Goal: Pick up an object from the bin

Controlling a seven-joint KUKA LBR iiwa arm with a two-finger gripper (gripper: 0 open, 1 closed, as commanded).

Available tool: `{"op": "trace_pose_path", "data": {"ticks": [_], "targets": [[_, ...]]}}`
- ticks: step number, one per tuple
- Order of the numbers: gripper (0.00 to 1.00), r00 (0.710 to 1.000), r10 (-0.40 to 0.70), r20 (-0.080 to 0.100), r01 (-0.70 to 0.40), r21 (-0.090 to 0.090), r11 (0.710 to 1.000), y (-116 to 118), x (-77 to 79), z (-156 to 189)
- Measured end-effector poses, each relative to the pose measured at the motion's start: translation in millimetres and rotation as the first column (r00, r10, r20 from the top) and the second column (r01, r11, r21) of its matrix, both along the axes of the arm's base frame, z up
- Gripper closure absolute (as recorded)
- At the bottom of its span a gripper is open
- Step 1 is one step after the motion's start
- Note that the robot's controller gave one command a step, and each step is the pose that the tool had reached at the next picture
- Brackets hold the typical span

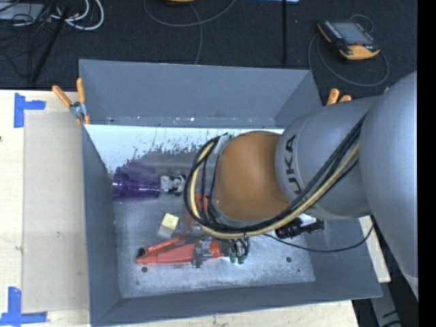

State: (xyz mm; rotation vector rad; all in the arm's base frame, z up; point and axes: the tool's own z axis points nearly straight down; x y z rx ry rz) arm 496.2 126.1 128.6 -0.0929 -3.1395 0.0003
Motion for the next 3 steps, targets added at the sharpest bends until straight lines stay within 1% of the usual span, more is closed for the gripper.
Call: {"op": "trace_pose_path", "data": {"ticks": [1,2,3], "targets": [[1.0,1.0,0.013,0.0,-0.013,0.0,1.0,9,-12.0,-2],[1.0,1.0,0.01,-0.009,-0.01,-0.002,1.0,0,-10.2,42],[0.0,1.0,0.004,-0.002,-0.004,0.0,1.0,24,-23.0,17]]}}
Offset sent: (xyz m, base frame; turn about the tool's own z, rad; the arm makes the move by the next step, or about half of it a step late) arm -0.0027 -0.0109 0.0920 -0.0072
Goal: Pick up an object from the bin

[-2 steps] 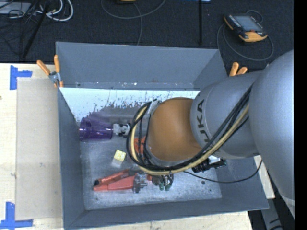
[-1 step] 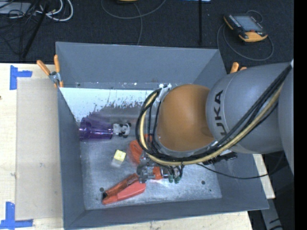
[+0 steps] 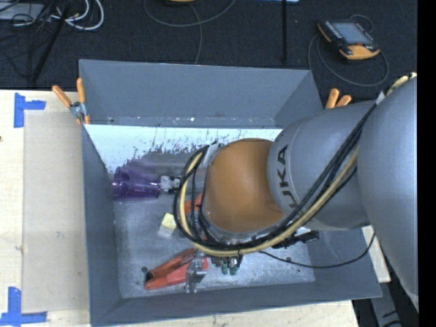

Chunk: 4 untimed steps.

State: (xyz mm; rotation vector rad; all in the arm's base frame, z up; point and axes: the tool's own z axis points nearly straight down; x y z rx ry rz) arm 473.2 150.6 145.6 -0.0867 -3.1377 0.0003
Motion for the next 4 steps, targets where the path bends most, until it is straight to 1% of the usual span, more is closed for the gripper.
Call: {"op": "trace_pose_path", "data": {"ticks": [1,2,3,4], "targets": [[0.0,1.0,0.0,0.0,0.0,0.0,1.0,3,-1.6,-7],[0.0,1.0,-0.008,-0.001,0.008,-0.001,1.0,37,18.6,31],[0.0,0.986,0.167,0.01,-0.167,0.002,0.986,29,21.0,-3],[1.0,0.999,-0.045,0.005,0.045,0.004,0.999,16,13.2,-73]]}}
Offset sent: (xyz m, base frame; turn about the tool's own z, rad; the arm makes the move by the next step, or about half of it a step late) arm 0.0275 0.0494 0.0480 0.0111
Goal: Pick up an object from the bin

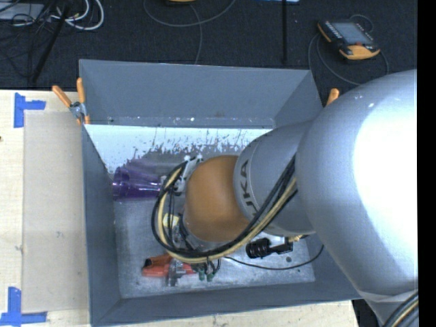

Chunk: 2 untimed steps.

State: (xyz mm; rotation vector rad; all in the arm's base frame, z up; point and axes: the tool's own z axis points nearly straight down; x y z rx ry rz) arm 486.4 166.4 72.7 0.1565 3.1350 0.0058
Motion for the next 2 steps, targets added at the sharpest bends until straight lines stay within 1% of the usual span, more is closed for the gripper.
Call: {"op": "trace_pose_path", "data": {"ticks": [1,2], "targets": [[1.0,1.0,-0.001,0.0,0.001,0.0,1.0,0,0.0,0],[1.0,1.0,0.006,-0.013,-0.006,-0.007,1.0,6,-3.6,36]]}}
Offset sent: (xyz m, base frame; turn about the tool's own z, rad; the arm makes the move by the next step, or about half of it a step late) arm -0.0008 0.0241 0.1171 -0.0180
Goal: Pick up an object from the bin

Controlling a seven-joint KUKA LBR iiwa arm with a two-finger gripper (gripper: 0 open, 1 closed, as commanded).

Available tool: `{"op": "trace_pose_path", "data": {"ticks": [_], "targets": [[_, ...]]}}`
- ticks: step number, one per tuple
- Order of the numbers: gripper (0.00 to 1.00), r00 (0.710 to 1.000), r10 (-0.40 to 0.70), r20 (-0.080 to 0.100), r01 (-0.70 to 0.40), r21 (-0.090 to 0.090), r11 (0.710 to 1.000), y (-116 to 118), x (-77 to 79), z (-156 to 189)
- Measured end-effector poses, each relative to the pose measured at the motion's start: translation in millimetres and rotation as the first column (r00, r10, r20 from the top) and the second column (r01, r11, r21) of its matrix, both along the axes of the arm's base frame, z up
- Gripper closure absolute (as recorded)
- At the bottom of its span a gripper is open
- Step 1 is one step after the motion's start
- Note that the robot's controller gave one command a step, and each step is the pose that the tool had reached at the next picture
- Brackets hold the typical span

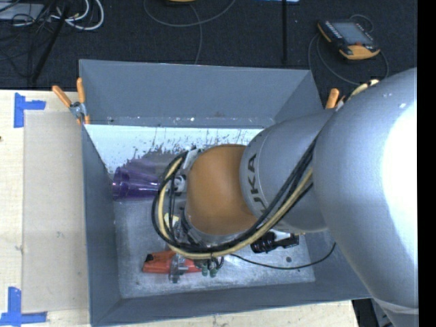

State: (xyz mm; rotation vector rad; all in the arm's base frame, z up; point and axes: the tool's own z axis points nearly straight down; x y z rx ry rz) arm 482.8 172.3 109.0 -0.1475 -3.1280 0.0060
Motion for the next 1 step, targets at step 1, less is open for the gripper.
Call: {"op": "trace_pose_path", "data": {"ticks": [1], "targets": [[1.0,1.0,-0.001,0.003,0.001,0.001,1.0,-0.3,1.4,61.4]]}}
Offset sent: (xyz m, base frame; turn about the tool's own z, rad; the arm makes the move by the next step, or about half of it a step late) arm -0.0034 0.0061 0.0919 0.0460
